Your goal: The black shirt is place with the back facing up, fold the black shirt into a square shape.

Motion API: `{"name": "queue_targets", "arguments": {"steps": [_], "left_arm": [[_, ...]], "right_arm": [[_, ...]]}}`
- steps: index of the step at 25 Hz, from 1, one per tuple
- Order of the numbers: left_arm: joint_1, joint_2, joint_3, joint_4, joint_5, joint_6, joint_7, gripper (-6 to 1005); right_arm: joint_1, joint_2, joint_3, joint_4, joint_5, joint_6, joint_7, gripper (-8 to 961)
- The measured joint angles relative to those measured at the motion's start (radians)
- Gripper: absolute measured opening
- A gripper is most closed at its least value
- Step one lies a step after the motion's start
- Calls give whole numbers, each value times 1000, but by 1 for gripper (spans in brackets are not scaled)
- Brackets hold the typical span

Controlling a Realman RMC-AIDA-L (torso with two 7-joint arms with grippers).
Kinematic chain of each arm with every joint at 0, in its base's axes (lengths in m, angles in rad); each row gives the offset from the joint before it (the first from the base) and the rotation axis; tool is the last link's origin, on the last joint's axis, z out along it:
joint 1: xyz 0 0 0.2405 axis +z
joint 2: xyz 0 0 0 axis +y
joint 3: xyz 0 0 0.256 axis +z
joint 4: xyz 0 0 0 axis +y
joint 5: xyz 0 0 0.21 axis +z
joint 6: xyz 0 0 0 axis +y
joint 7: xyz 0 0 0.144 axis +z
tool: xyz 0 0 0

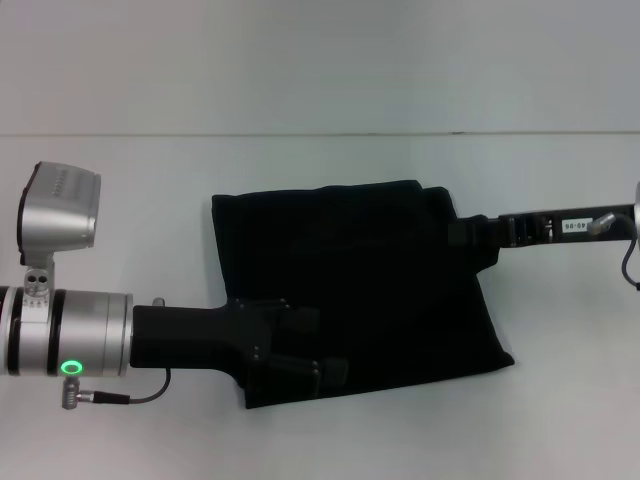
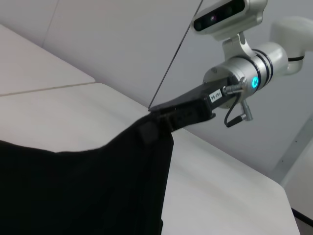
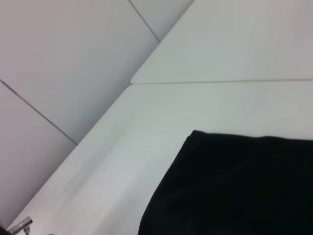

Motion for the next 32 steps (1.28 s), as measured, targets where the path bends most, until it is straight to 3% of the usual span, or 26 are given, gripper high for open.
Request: {"name": "queue_targets", "arguments": {"steps": [9,20,26,32], "left_arm": [[-1,0,0,2,-1,-5,-10,950],[-7,1,-3,2,-1,-23,-14,950],[-8,1,-3,-1,-4,-24,-21,949],[-2,0,-4,-2,-8,-36,-30,949]], "right_arm": [[21,-23,0,-2,0,-10,10,17],[21,-19,14,-80,1,-58,25,19],[2,-30,7,-82,-9,-58,36,19],[-42,-16,5,-63,-92,15,47,20]]}}
